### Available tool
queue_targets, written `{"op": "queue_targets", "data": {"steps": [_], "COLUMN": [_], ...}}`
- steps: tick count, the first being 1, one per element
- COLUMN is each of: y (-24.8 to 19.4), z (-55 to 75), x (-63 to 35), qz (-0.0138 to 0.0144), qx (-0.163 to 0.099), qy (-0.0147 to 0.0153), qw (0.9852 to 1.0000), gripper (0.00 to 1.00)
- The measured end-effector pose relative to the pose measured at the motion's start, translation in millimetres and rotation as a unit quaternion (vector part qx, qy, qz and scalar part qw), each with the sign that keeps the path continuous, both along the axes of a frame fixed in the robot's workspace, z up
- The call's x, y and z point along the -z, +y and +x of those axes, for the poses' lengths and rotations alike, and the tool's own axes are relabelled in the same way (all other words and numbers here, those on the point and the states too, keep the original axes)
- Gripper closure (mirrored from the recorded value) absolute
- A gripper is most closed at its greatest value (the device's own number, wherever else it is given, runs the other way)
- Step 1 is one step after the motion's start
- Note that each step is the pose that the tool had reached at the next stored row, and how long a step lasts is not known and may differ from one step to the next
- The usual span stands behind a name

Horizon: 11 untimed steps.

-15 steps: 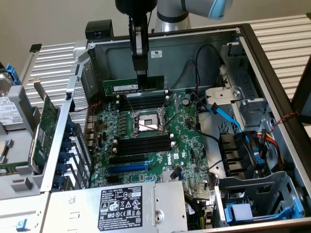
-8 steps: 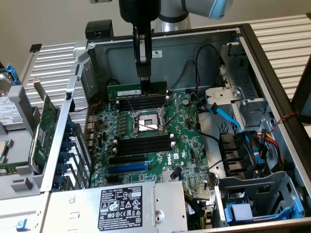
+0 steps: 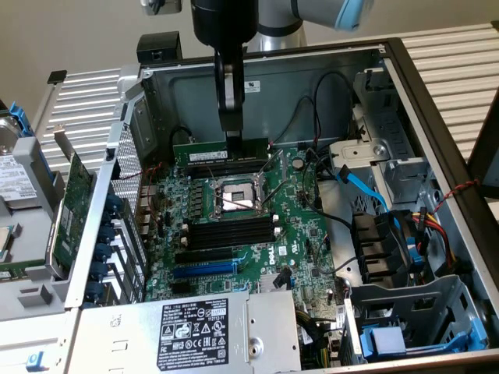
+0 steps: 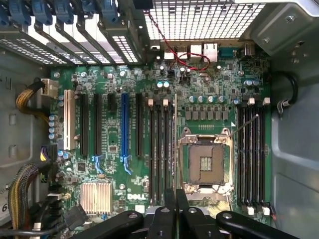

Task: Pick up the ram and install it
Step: 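Insert the ram into the slot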

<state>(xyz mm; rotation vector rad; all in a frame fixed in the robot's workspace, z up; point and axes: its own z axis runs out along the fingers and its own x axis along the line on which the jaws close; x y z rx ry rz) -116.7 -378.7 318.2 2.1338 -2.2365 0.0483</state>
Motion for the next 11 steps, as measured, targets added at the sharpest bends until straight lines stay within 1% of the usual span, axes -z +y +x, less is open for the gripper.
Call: {"op": "queue_targets", "data": {"steps": [2,3,9,11], "y": [-0.1,-0.1,-0.1,-0.1], "z": [0.0,0.0,0.0,0.0], "x": [1.8,2.7,3.9,5.9], "qz": [-0.0014,-0.0016,-0.0016,-0.0015], "qx": [0.001,0.002,0.002,0.002], "qy": [0.0,-0.0001,-0.0004,-0.0005], "qw": [1.0,1.0,1.0,1.0], "gripper": [0.87,0.87,0.87,0.87]}}
